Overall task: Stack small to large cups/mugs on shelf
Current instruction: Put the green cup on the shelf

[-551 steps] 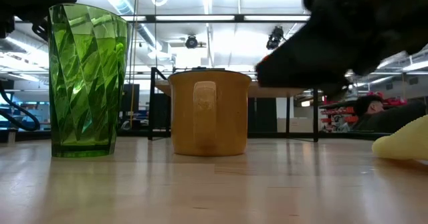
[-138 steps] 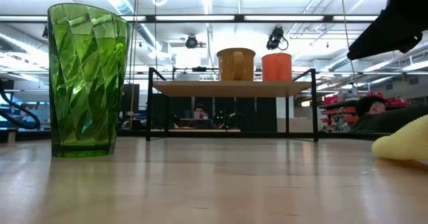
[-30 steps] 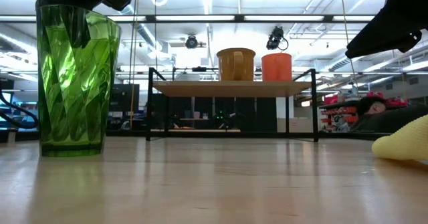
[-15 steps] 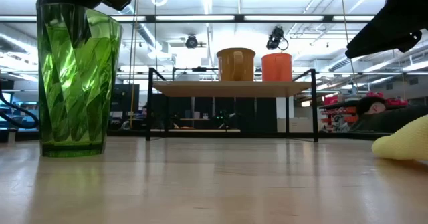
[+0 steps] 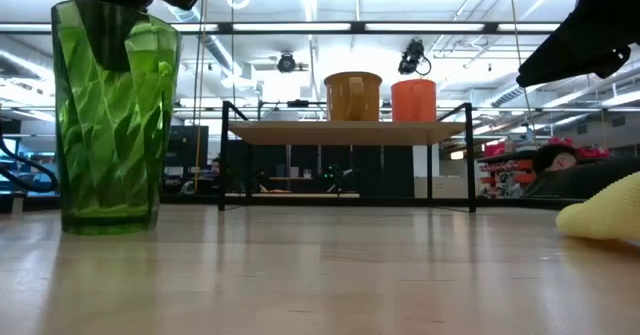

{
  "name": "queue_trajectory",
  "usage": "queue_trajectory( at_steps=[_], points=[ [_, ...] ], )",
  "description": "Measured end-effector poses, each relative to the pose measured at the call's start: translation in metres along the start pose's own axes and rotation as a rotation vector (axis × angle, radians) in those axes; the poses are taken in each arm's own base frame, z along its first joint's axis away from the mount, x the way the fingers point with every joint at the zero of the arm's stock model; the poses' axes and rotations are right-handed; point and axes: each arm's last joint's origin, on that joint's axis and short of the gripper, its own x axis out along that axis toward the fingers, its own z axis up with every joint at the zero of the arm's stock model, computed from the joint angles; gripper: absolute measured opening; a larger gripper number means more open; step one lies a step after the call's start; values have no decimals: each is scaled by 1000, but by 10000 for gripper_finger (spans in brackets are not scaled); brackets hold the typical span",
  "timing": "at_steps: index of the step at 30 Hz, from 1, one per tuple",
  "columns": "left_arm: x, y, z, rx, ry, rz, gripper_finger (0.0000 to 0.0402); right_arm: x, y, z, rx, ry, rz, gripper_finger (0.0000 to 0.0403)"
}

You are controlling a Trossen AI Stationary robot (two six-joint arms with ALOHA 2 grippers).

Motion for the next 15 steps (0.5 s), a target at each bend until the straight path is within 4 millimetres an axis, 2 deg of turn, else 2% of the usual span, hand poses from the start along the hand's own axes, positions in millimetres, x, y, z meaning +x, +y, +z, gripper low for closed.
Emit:
queue_trajectory(
  at_steps=[6,15],
  points=[
    [-20,-3,13,20,-78,-40,16,0,0,0,-2,0,0,117],
    [-68,1,46,14,-250,-126,11,0,0,0,-2,0,0,117]
  ],
)
